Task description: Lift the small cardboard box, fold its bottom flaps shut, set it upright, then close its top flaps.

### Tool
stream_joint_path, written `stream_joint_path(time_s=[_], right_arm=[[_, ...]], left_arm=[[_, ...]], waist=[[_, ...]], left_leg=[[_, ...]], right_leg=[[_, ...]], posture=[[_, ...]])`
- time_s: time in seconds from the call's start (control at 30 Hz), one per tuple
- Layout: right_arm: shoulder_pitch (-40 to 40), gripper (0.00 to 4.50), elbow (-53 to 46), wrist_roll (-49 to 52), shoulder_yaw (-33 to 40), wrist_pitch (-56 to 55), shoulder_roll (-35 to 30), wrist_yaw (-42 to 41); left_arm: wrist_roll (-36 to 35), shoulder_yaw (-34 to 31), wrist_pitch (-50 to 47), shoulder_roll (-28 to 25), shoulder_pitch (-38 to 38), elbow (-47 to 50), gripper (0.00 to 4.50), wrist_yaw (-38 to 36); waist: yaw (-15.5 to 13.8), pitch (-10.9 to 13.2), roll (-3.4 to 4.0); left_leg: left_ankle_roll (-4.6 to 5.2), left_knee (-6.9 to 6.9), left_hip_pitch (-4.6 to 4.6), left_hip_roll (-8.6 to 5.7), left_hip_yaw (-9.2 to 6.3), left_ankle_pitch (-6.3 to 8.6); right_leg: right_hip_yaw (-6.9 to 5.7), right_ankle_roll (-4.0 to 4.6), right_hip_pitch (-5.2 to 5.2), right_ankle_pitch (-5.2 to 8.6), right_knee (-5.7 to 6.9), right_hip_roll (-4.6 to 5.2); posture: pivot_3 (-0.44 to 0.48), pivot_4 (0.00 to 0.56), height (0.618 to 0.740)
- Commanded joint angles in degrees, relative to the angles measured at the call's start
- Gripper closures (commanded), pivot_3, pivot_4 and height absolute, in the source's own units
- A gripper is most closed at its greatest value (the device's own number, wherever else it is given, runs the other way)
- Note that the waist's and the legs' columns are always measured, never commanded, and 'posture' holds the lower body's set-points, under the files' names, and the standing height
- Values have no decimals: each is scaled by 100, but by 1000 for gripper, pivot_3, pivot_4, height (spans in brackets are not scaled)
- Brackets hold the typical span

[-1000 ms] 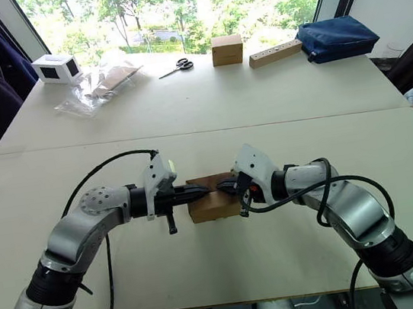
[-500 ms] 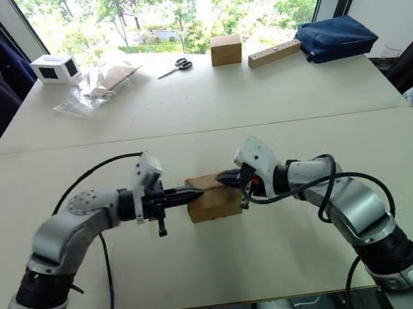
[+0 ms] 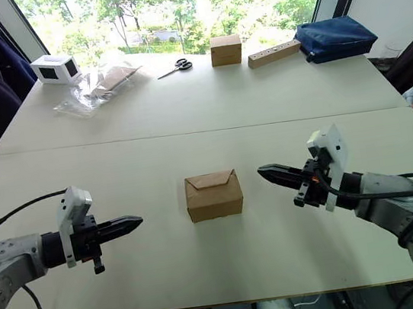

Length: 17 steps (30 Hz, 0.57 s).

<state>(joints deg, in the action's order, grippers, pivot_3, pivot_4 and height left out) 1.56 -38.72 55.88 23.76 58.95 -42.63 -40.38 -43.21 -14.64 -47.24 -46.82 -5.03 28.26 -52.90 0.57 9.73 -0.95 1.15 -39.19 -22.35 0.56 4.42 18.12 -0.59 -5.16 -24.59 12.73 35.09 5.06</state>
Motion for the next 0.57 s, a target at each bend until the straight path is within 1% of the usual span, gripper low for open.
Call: stream_joint_path(time_s=[0.03,0.2,0.4,0.57], right_arm=[[576,4500,-305,332,163,222,-339,-152],[1062,4500,-272,146,142,40,-577,-278],[1247,4500,-161,-81,58,-259,-640,-316],[1222,4500,-133,-158,-42,-373,-634,-284]], left_arm=[[129,-81,396,45,-281,104,4483,-84],[435,33,793,-235,-652,186,4483,-438],[301,-5,713,-281,-744,251,4483,-487],[127,16,512,-213,-722,299,4483,-403]], waist=[[-6,1,1],[8,0,1],[0,1,2],[0,1,2]], left_leg=[[0,0,-1,2,-2,0],[-1,2,-6,4,2,1],[-2,5,-10,4,2,2],[-2,6,-12,4,2,2]], right_leg=[[-1,4,-2,2,0,0],[2,10,-11,6,0,2],[2,12,-16,7,-1,3],[3,12,-20,7,-1,3]], posture=[[0,150,740],[0,150,740],[0,150,740],[0,150,740]])
